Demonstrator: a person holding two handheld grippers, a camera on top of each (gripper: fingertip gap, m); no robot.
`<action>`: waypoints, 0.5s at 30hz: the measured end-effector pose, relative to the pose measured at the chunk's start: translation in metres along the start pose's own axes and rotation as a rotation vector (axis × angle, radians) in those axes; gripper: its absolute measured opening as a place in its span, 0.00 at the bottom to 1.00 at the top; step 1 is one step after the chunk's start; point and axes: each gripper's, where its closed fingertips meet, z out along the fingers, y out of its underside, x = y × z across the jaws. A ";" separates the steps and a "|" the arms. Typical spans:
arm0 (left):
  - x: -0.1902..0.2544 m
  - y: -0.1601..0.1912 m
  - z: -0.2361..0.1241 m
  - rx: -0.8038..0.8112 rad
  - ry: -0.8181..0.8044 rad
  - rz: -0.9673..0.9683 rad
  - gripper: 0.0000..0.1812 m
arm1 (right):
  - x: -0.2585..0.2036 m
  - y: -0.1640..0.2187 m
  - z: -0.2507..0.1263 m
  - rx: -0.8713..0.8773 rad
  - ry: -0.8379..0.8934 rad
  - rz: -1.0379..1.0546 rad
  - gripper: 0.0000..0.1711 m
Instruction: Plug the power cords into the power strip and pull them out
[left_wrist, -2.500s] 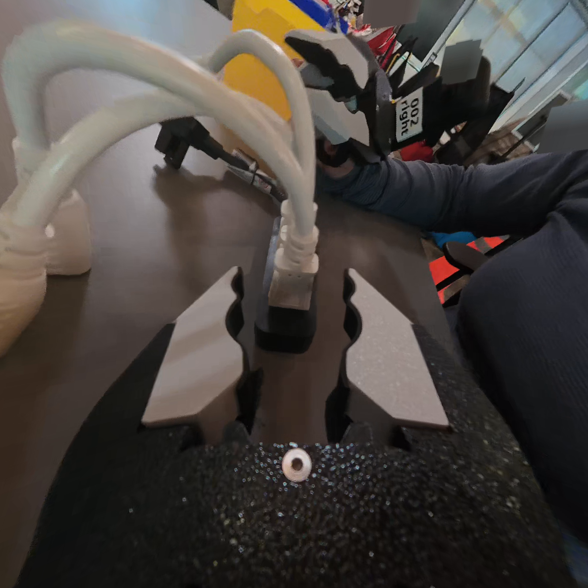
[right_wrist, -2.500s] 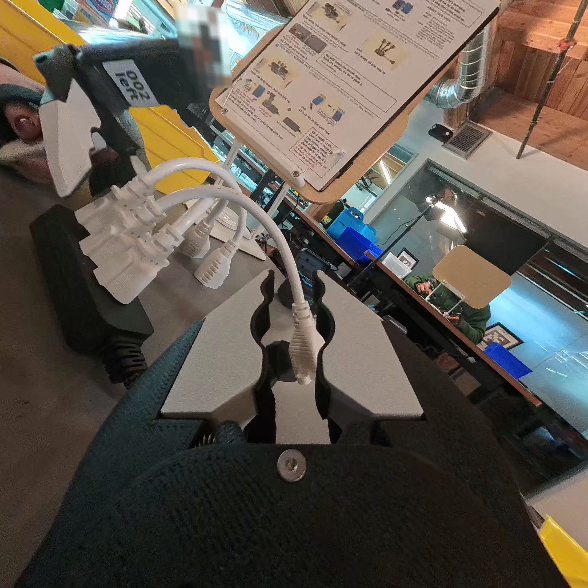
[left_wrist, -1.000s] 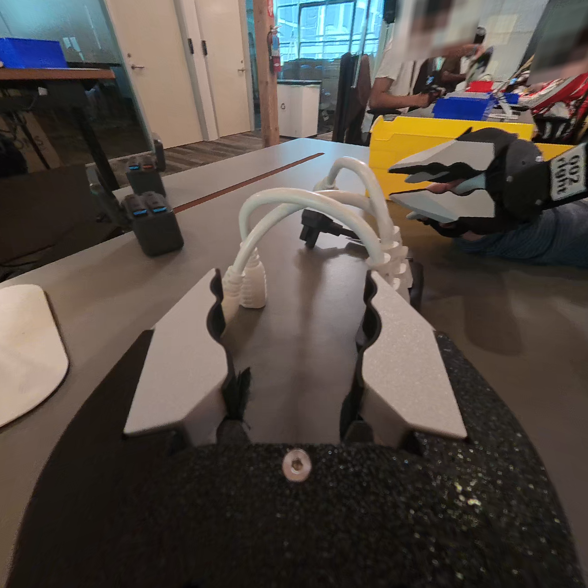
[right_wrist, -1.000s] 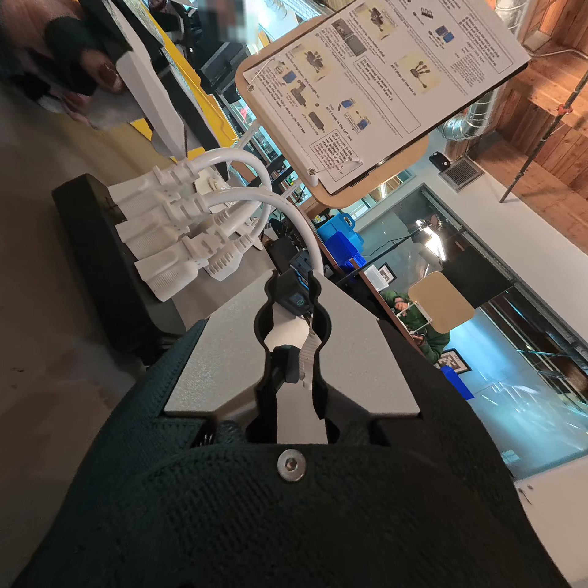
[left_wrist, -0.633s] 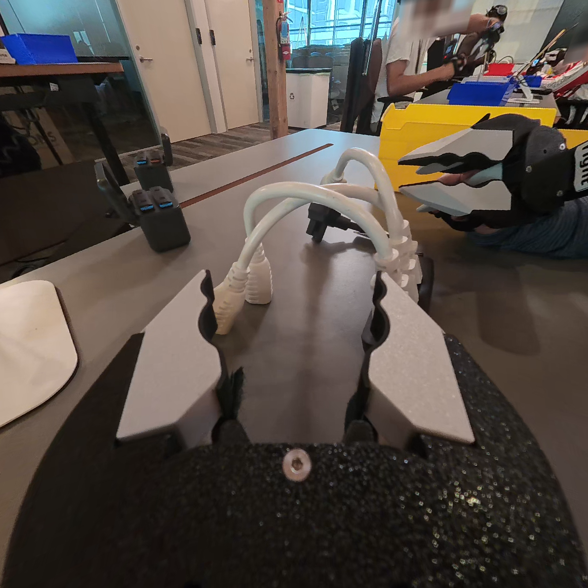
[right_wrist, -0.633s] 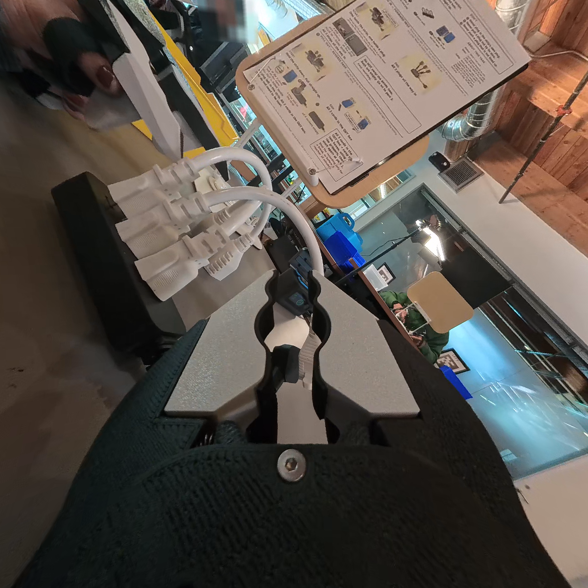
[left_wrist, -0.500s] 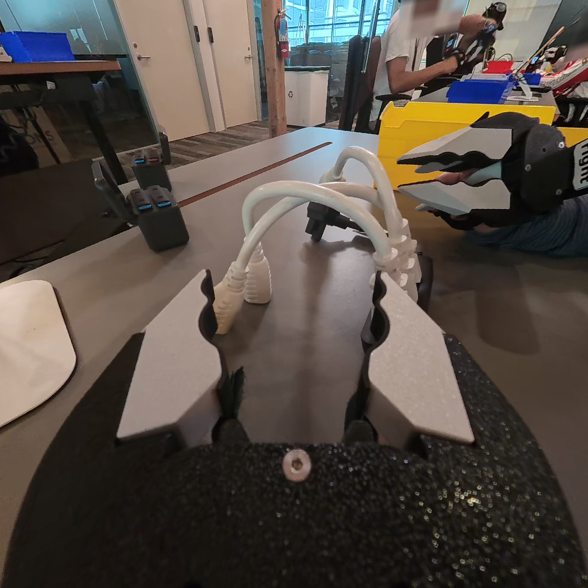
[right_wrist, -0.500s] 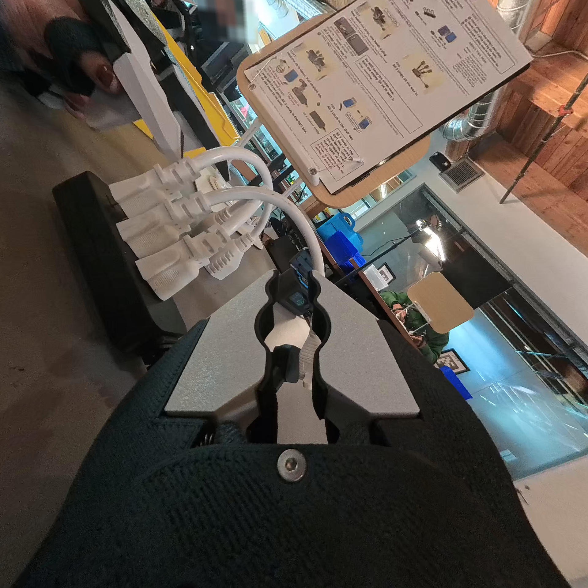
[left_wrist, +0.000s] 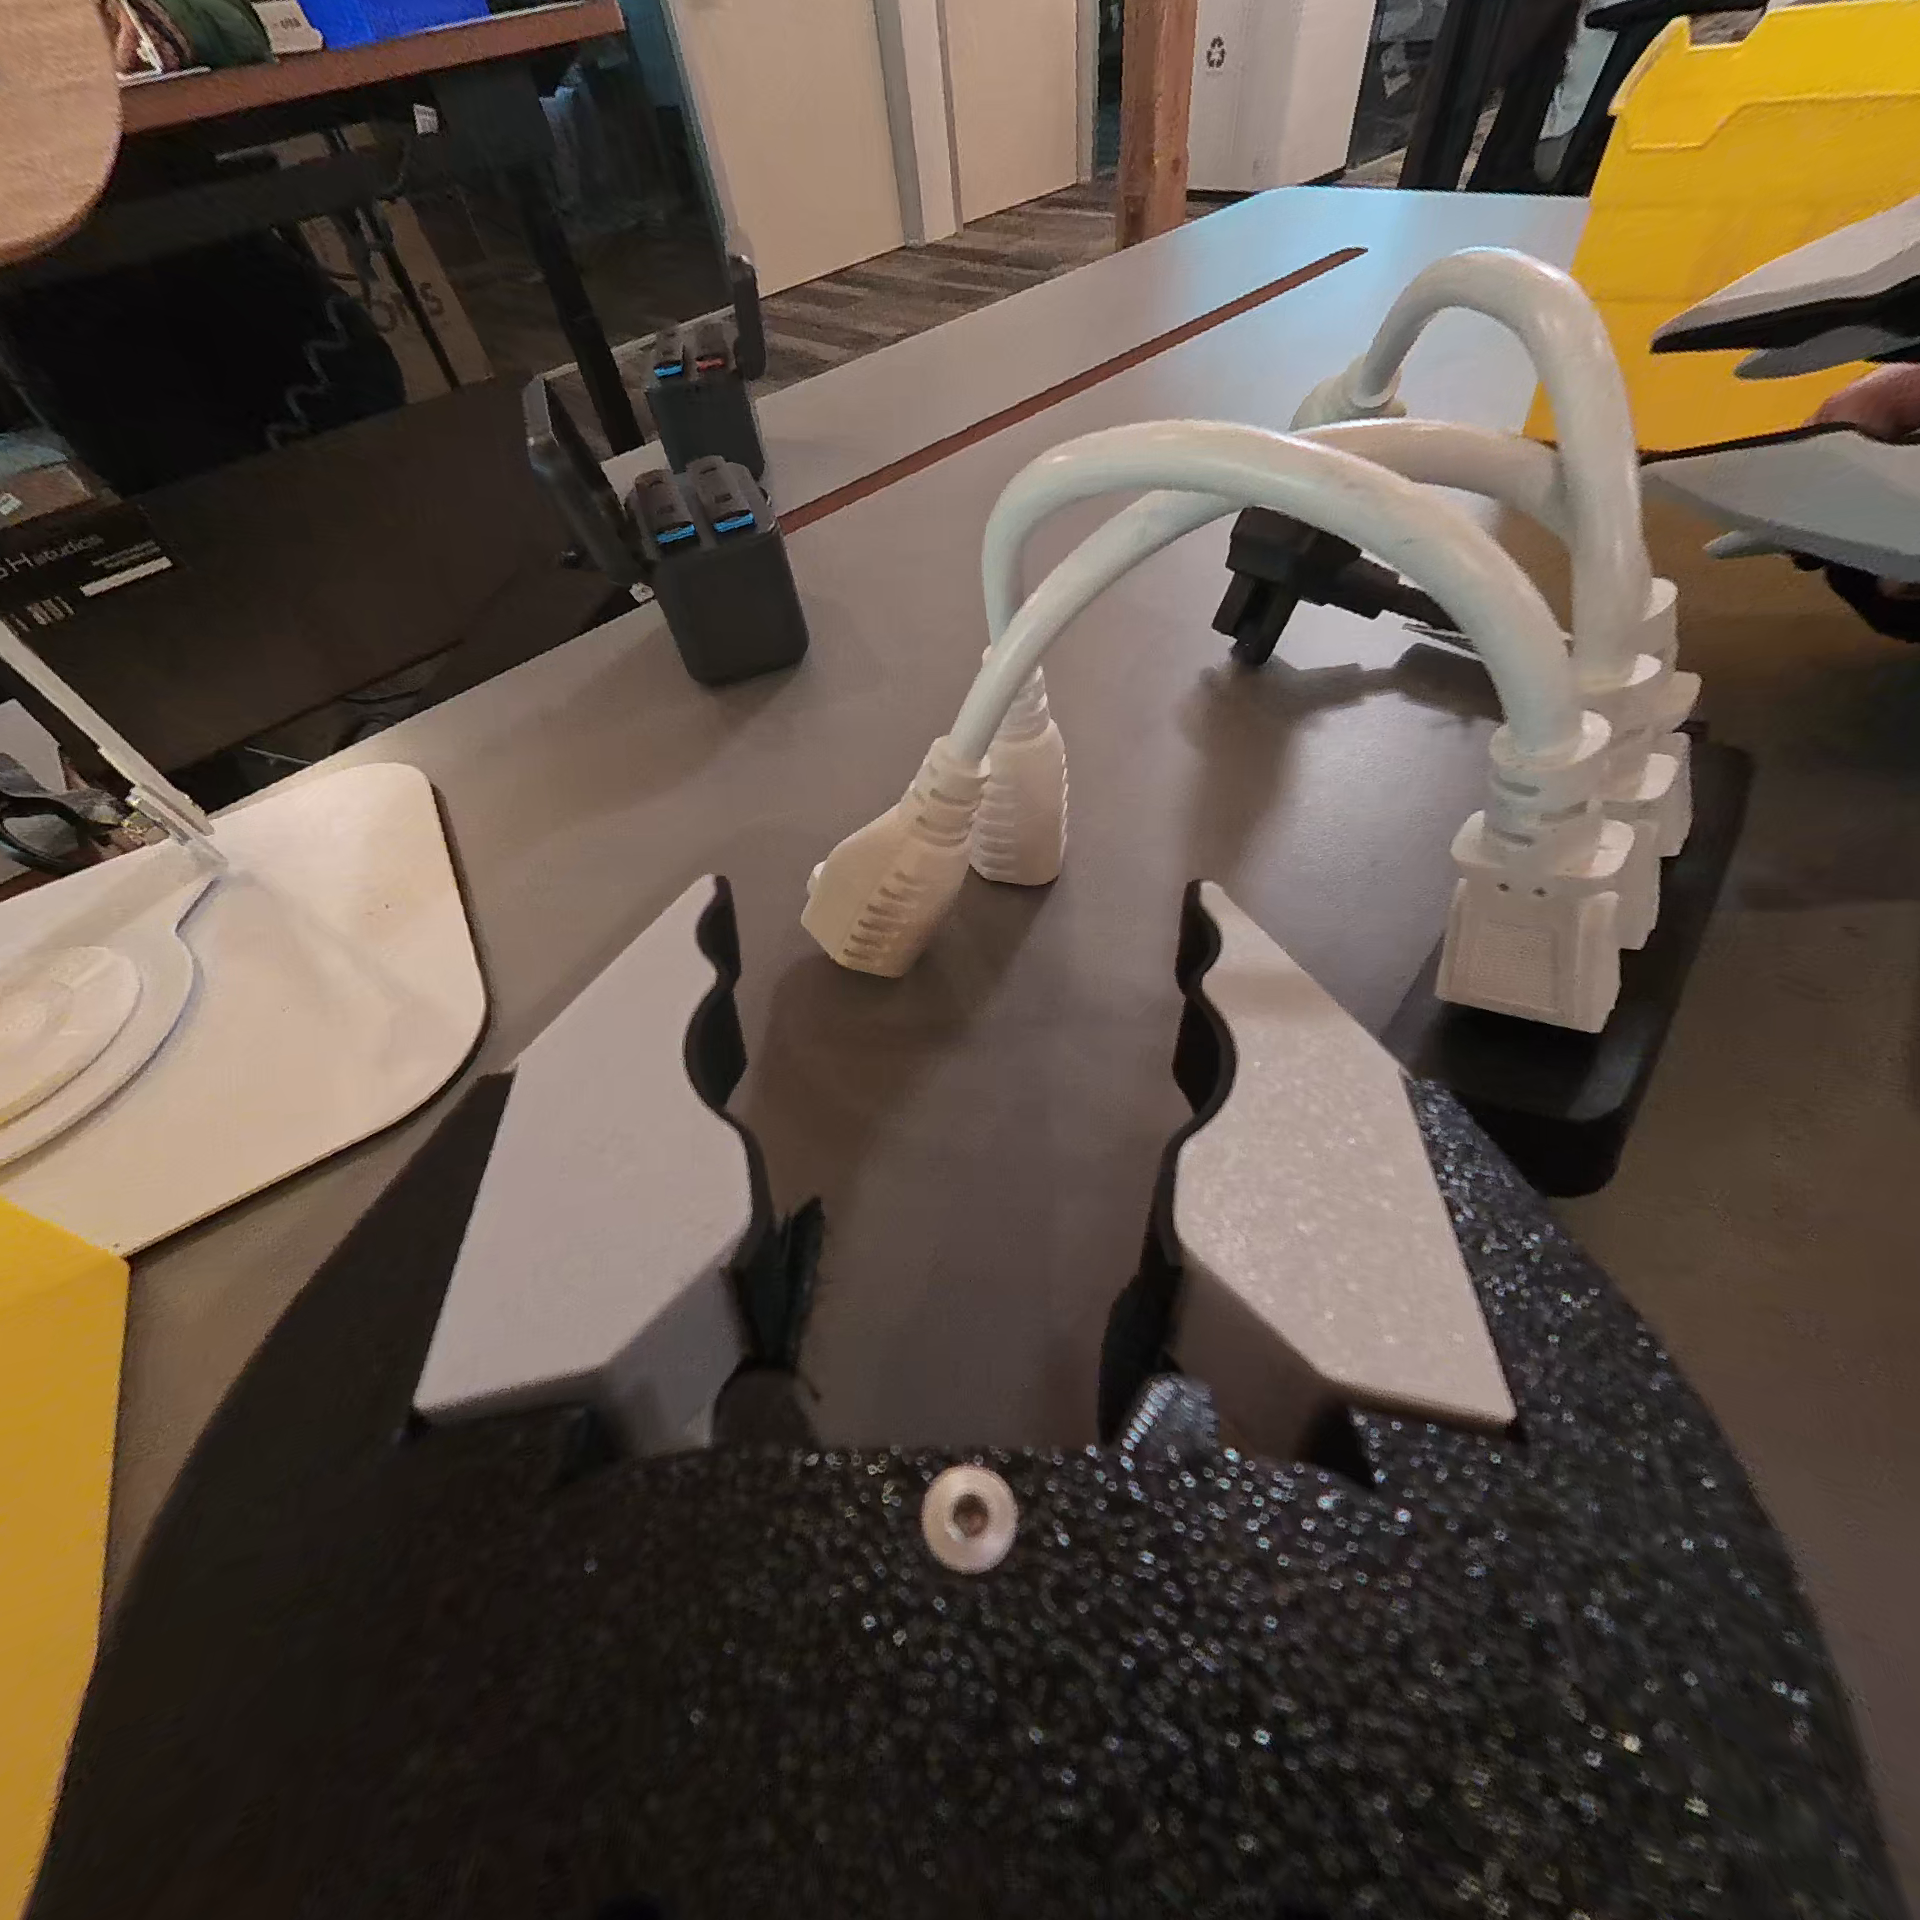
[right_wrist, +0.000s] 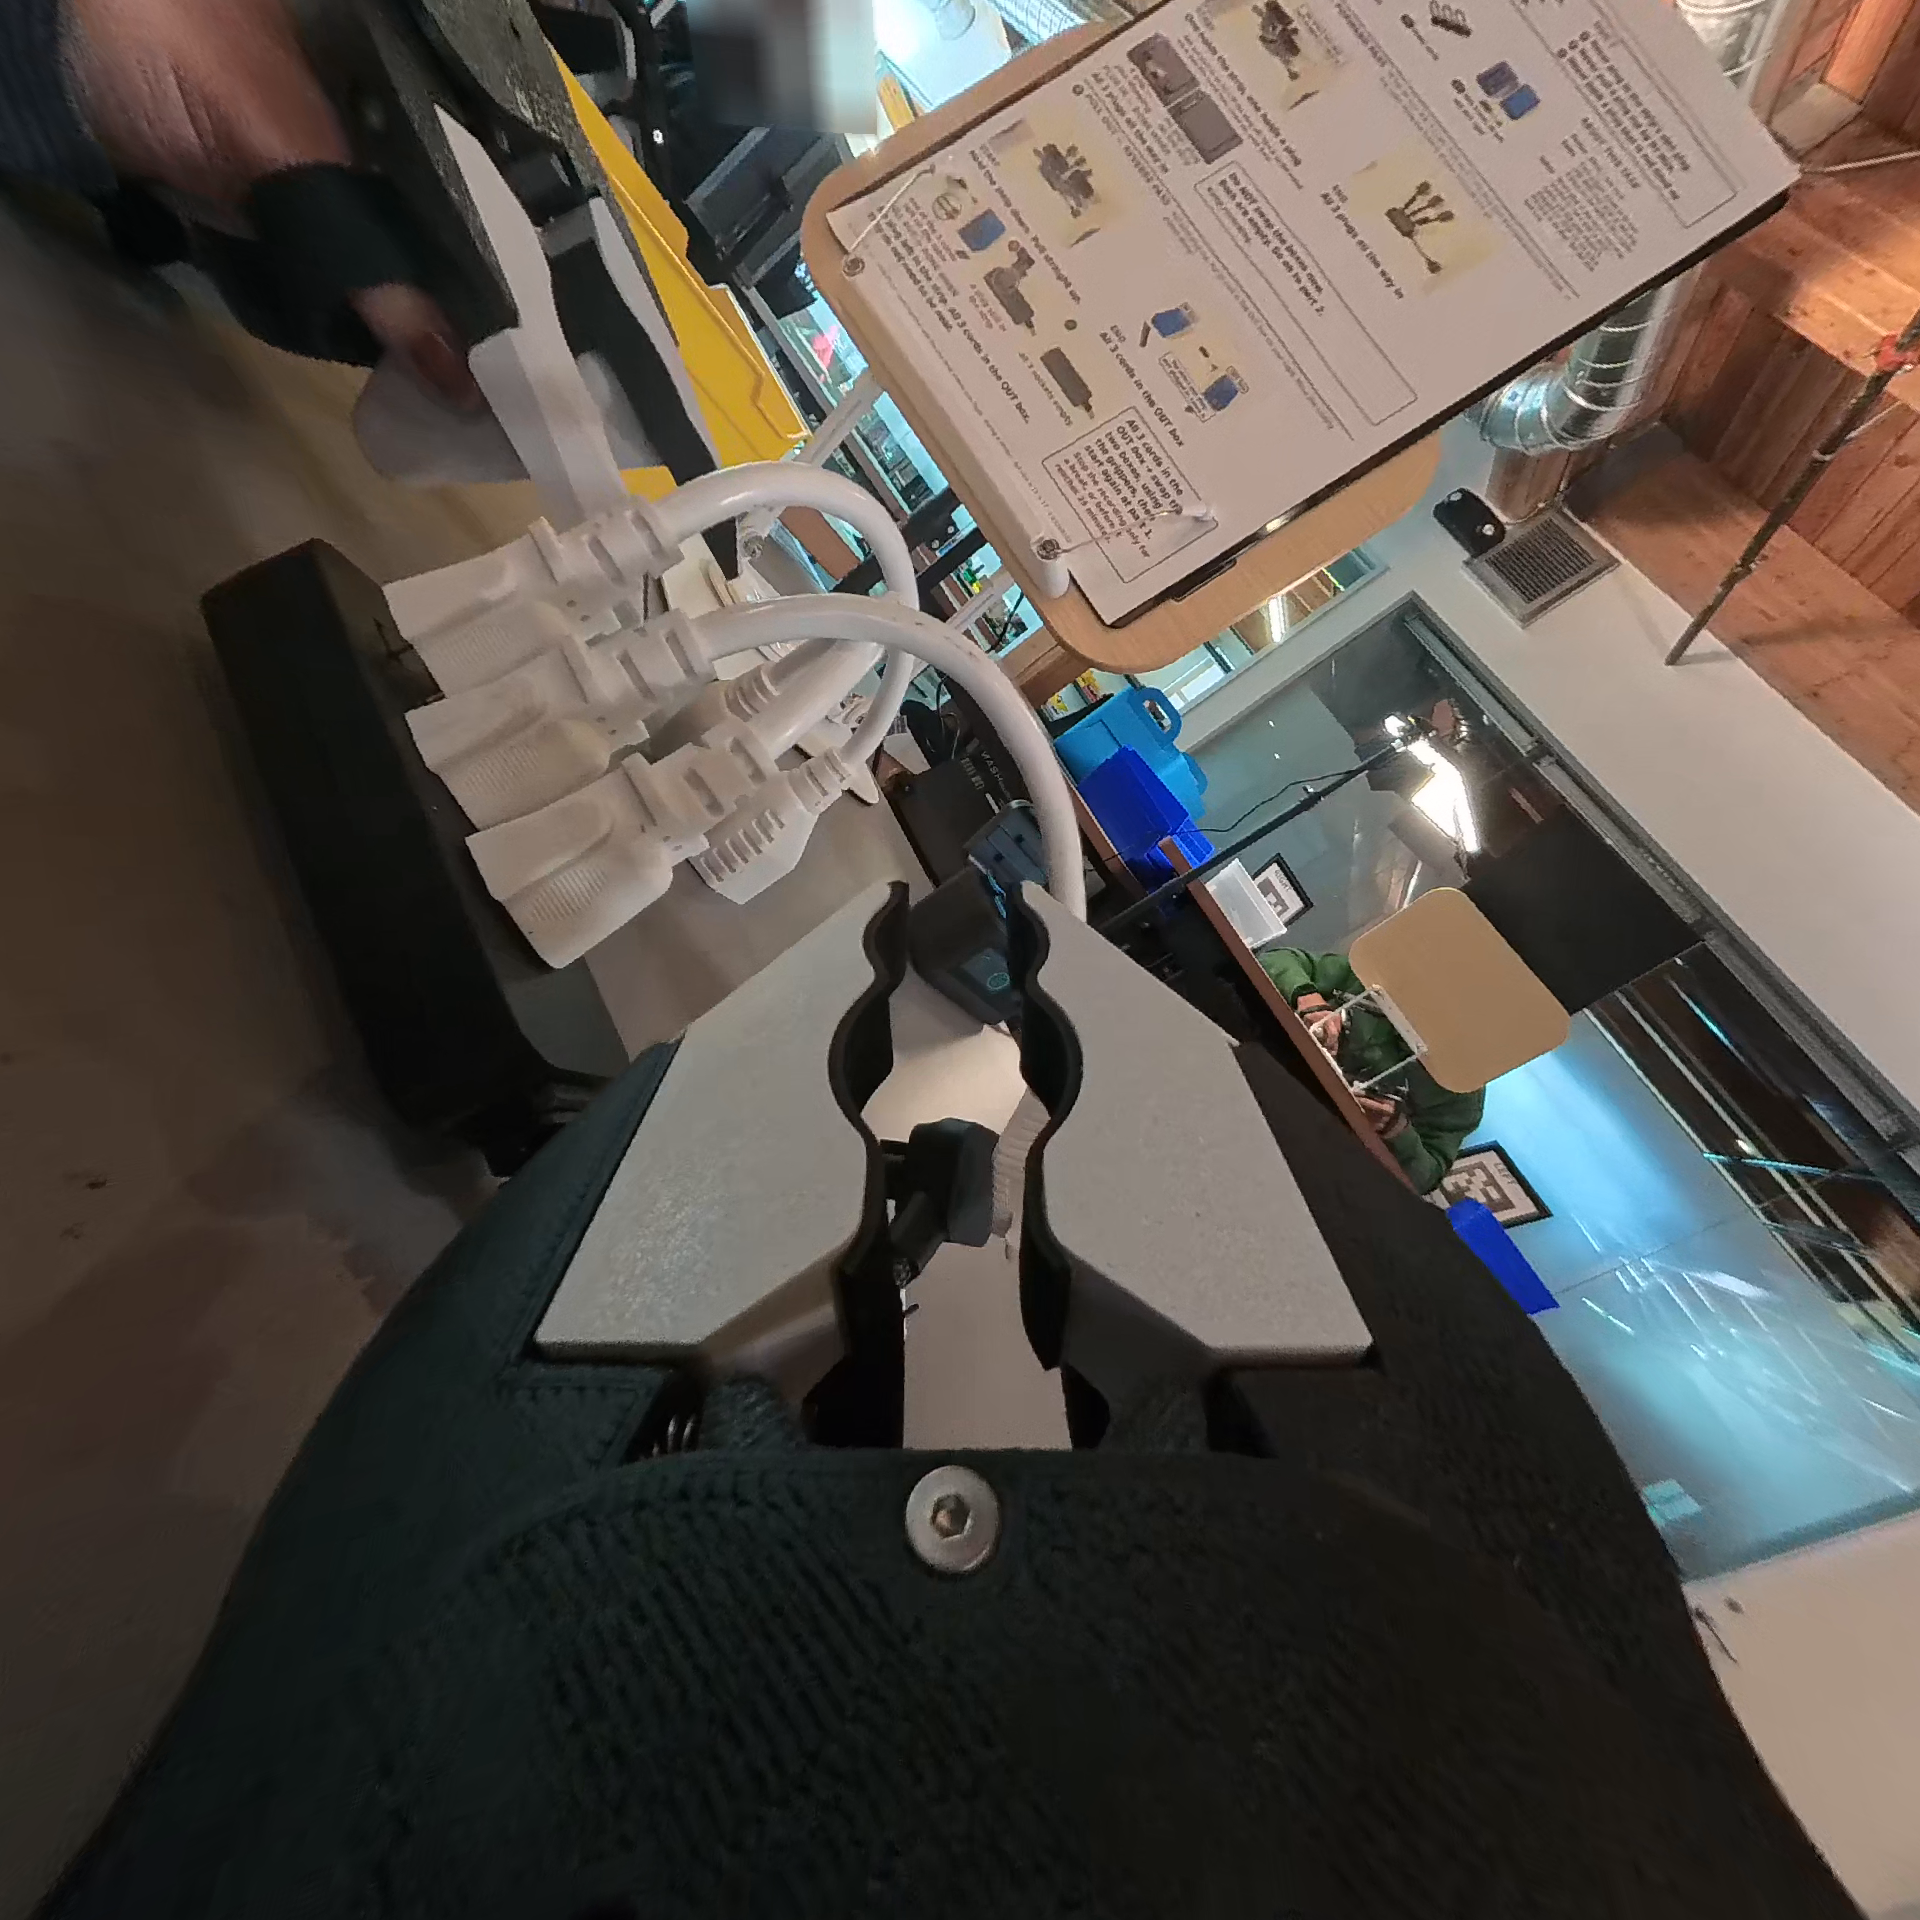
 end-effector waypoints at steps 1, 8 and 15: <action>0.001 0.000 0.000 -0.003 0.001 0.006 0.45 | 0.000 0.000 0.000 -0.001 -0.001 -0.002 0.10; 0.000 0.002 0.001 -0.015 -0.012 0.018 0.41 | -0.001 0.002 0.001 -0.009 -0.004 -0.009 0.10; -0.001 0.003 0.002 -0.025 -0.028 0.026 0.37 | -0.002 0.002 0.001 -0.012 -0.007 -0.008 0.10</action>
